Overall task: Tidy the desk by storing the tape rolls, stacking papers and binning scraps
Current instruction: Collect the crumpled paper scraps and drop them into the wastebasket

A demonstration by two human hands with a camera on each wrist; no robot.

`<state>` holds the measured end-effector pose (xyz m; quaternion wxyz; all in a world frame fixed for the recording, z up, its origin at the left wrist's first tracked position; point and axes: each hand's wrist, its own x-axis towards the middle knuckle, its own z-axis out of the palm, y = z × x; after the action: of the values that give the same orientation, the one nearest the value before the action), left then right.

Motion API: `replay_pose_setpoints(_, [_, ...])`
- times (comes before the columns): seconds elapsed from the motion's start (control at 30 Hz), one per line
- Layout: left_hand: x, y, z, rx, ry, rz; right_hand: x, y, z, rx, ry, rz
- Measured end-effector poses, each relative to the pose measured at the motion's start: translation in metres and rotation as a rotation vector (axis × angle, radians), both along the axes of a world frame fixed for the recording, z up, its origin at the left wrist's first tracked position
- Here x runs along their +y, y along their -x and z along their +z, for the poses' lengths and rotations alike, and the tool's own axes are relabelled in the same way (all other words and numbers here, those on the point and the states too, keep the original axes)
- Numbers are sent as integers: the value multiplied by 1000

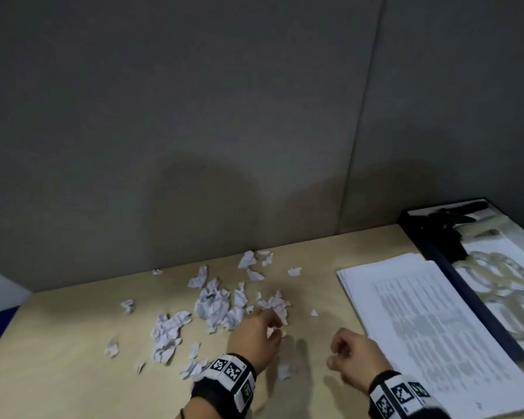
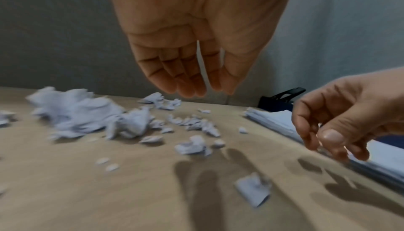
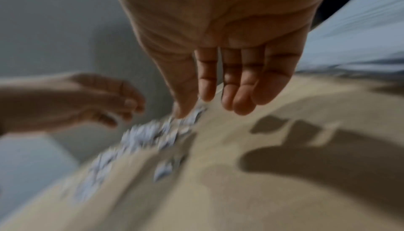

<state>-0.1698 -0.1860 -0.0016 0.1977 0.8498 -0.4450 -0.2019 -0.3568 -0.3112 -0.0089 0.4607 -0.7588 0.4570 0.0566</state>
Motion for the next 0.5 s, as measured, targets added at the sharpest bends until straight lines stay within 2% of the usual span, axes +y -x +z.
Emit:
replay_pose_setpoints(0.07, [21,-16,-6,-33,-69,20,17,-24,-3,71,22,137])
replay_pose_setpoints(0.17, [49,-31,-10,-127,-190,104,34,-53,-9,214,264,388])
replay_pose_setpoints(0.33, [91,-57,-19,-42,-438,119,48,-84,-23,280,354,498])
replay_pose_setpoints(0.43, [109,-71,-27,-50,-486,176,44,-98,-33,330,374,543])
replay_pose_setpoints(0.5, [119,-79,-30,-56,-488,256,35,-106,-38,328,365,513])
